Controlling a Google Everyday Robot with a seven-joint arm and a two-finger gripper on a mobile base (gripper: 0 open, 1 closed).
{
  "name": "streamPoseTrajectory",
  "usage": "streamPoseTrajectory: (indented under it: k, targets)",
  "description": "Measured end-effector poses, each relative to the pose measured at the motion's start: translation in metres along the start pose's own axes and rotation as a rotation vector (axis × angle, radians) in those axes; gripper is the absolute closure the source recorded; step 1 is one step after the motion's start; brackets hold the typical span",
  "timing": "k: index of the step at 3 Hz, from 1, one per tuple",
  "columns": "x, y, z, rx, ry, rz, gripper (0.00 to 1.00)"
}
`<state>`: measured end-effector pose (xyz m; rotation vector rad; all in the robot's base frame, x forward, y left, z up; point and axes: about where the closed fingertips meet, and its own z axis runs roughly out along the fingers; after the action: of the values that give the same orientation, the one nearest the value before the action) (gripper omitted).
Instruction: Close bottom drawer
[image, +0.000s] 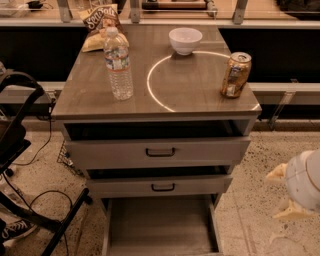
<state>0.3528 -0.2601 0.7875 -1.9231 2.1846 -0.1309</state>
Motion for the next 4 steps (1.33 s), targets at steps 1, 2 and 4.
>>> streamPoseTrajectory:
  k: [1,2,4]
  targets:
    - [0.002,0.008,0.009,-0.014,0.003,0.0,0.45]
    - [0.0,0.01,0.008,-0.009,0.007,0.002,0.14]
    - [-0.006,0.038,0.03,0.049,0.053,0.021,0.0]
